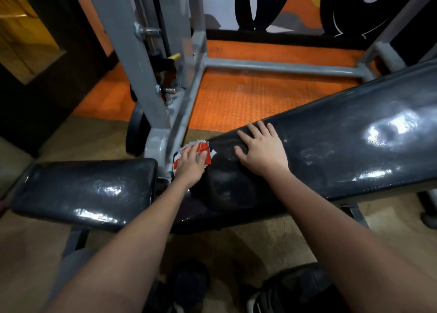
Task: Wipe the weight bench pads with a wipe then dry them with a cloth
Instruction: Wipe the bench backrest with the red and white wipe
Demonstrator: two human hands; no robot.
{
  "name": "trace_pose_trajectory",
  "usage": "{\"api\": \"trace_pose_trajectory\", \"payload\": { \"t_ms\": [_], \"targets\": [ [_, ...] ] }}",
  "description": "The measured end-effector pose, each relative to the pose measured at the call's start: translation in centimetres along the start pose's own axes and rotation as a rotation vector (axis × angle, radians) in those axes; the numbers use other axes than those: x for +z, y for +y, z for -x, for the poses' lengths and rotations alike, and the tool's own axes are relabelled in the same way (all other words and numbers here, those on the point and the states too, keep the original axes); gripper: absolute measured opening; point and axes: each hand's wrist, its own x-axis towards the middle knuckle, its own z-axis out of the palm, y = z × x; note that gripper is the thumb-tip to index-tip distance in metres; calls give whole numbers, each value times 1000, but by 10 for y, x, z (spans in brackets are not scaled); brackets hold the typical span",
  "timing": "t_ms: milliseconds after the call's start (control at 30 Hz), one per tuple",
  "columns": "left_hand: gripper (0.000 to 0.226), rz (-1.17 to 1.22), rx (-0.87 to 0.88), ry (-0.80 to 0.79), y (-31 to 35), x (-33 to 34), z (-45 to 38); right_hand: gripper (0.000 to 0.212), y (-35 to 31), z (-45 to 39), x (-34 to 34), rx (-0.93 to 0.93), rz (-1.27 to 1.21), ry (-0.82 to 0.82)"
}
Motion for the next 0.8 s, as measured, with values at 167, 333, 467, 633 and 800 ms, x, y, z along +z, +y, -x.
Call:
{"api": "trace_pose_trajectory", "payload": {
  "t_ms": [167,333,467,633,800],
  "targets": [
    [53,10,-3,43,-2,4,2,65,-3,0,7,9,1,21],
    [52,17,0,84,0,7,11,73,-3,2,11,-5,42,15],
    [52,22,-26,63,5,8,12,72,-2,4,8,6,37,5],
    [53,26,-54,11,3,4,10,70,-20,8,12,77,22,-10],
    [50,59,-50,-6,6,-13,11,67,-25,3,14,39,43,2]
  ]
}}
